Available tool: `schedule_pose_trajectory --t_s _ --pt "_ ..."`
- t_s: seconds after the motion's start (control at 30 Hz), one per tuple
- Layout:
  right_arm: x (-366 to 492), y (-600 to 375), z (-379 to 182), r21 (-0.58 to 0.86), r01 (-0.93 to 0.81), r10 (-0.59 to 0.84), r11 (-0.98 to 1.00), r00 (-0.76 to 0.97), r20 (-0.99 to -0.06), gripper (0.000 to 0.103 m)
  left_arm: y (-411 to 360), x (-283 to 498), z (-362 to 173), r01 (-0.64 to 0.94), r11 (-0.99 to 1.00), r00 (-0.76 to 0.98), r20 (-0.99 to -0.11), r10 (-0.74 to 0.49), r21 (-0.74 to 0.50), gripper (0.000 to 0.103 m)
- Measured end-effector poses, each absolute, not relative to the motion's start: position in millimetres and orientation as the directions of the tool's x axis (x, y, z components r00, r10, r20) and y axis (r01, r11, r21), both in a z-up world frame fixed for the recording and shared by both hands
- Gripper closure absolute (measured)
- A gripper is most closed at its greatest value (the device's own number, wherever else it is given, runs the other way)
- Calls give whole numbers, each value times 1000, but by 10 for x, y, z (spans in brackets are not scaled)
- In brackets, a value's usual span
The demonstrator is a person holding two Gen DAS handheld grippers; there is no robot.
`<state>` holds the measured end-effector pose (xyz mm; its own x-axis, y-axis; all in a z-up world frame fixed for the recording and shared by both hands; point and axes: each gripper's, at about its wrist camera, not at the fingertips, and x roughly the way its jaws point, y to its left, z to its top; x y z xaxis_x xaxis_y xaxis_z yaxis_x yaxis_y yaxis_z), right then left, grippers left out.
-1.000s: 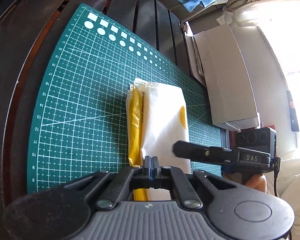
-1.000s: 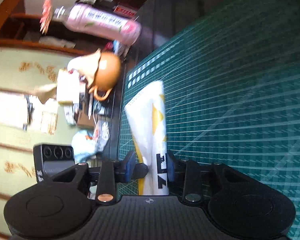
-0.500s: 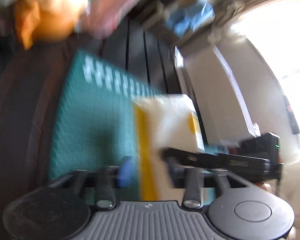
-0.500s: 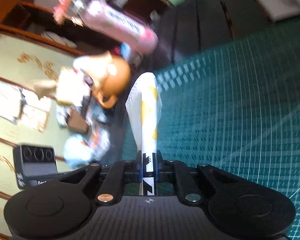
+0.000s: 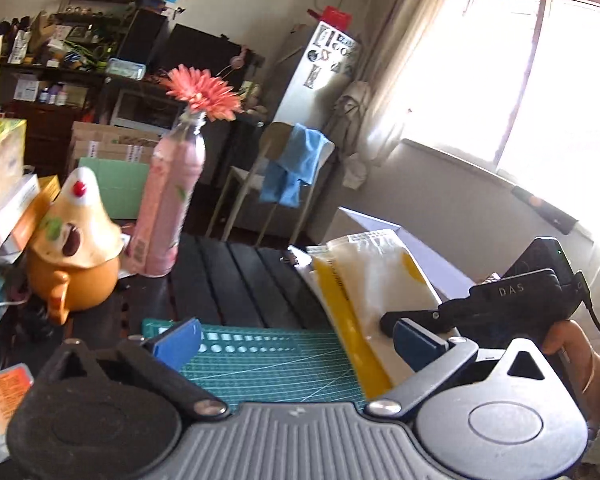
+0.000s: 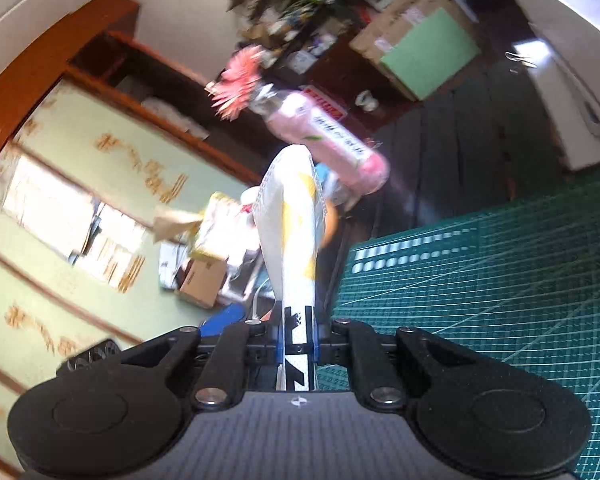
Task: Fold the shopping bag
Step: 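Raise the folded bag upright with the right gripper while the left gripper grasps its end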
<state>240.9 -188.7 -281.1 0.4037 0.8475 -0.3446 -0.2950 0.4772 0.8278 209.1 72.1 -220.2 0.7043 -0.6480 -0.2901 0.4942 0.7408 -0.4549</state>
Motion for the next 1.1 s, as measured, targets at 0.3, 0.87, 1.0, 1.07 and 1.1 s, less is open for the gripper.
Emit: schedule_pose_trajectory --t_s 0.3,0.87,1.0,1.07,1.1 --pt "2337 -1886 -2670 823 -496 932 276 346 -104 90 745 2077 -2143 616 532 564 -147 -813 -581 0" --pt "2324 -1601 -2610 851 -524 982 -33 143 127 87 682 2280 -2300 607 171 266 -4 -964 -776 85" --pt "2329 -1648 -2595 851 -523 978 -47 149 146 87 668 2298 -2307 608 157 258 7 -966 -778 90" --pt "2324 -1669 -2580 849 -526 978 -48 147 147 84 674 2299 -2307 610 153 258 12 -966 -778 90" --pt "2321 -1677 -2561 846 -532 979 -37 151 137 80 678 2297 -2311 608 154 258 11 -966 -779 90"
